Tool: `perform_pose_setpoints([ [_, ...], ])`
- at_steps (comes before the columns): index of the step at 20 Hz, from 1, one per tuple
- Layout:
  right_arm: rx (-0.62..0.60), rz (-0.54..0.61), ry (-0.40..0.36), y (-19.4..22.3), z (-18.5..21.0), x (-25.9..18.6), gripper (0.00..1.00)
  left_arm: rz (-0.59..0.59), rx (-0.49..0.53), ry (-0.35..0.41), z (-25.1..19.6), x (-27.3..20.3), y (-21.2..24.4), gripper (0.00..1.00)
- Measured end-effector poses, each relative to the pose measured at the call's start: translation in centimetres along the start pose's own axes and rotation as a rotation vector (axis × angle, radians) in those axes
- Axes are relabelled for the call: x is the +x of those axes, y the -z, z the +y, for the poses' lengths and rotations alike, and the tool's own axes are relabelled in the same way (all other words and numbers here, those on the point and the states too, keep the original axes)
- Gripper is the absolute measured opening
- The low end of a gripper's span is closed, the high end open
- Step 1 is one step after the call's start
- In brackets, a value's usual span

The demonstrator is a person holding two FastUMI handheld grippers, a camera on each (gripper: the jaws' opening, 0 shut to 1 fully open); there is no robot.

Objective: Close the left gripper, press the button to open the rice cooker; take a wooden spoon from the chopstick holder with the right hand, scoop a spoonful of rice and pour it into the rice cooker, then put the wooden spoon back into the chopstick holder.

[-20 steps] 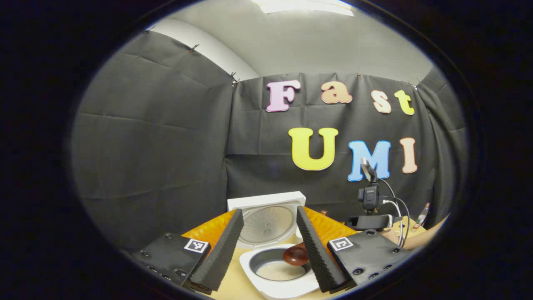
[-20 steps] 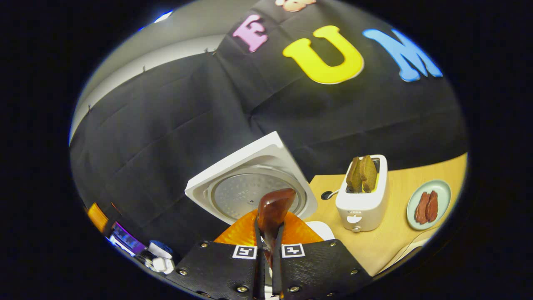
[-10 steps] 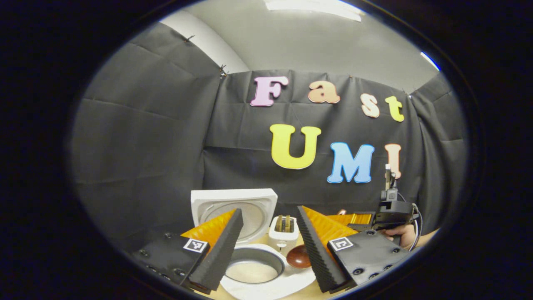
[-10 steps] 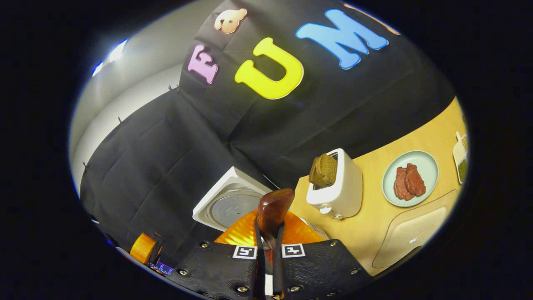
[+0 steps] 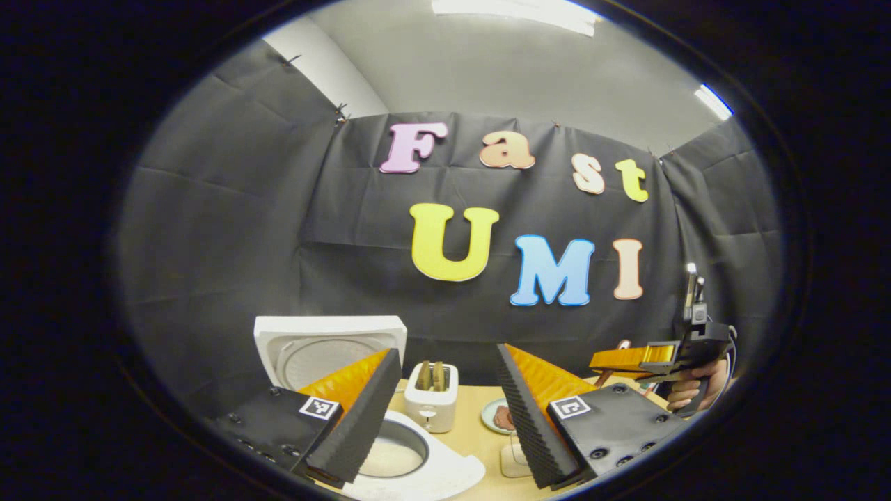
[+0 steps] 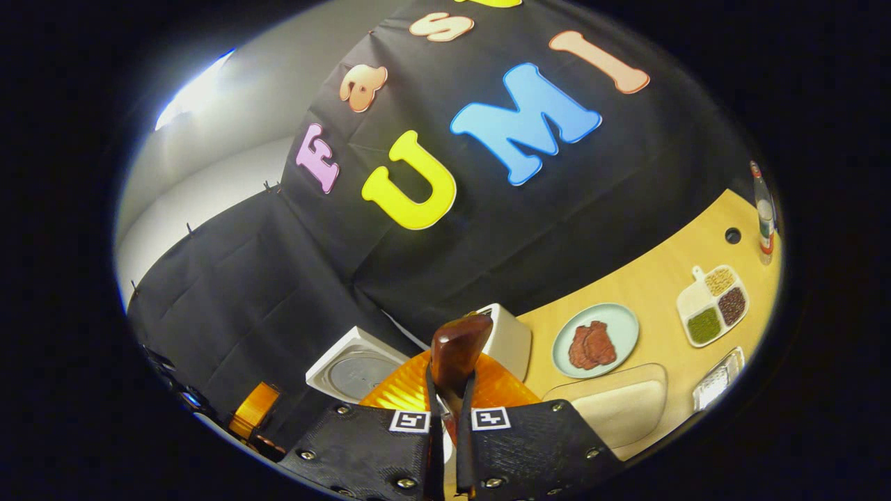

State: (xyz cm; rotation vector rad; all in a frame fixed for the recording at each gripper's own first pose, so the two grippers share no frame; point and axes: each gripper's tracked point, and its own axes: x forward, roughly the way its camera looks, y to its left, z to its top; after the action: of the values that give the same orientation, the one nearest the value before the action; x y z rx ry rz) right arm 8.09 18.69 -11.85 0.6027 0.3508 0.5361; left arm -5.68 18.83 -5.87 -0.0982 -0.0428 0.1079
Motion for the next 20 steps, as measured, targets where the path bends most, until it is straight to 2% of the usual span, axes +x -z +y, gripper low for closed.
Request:
perform_pose_setpoints([
  [8,-0.056,-0.077,0.188,-2.3,-8.8,-6.1,0.07,0.001,0.031,0.077,-5.8,2.1,-0.3,0.94],
  [12,-0.112,-0.106,0.335,-3.4,-14.8,-8.9,0.07,0.0,0.032,0.083,-7.3,2.4,-0.2,0.96],
  [16,-0.095,-0.116,0.398,-3.8,-18.0,-9.6,0.07,0.01,0.041,0.082,-7.9,2.9,0.2,0.95],
  [20,-0.129,-0.118,0.466,-3.7,-21.0,-9.9,0.07,0.01,0.049,0.067,-8.2,3.3,0.1,0.94],
])
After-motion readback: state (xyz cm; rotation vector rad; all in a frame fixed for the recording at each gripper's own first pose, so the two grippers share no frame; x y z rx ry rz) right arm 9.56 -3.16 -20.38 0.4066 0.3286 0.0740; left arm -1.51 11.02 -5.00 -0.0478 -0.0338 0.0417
